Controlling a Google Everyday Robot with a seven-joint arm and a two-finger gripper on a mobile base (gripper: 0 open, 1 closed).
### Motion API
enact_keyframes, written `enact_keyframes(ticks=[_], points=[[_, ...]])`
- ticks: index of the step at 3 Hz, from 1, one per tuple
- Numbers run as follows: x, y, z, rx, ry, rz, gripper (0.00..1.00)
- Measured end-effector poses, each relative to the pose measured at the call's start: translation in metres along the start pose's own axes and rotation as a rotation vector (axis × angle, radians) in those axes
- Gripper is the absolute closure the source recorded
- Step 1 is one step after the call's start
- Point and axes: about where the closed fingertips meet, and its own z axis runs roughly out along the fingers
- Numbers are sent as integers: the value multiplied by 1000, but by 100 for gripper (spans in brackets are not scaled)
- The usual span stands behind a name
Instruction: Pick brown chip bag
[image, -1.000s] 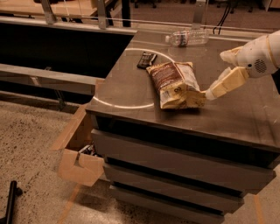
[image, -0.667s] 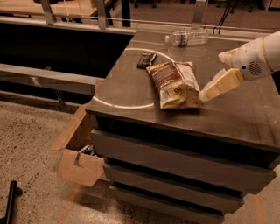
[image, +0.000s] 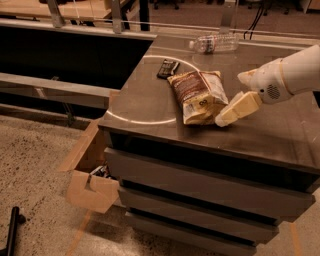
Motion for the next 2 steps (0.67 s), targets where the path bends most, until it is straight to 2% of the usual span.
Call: enact_keyframes(ticks=[1, 2], points=[[1, -2, 14, -19, -3, -21, 15], [-1, -3, 21, -38, -8, -34, 38]])
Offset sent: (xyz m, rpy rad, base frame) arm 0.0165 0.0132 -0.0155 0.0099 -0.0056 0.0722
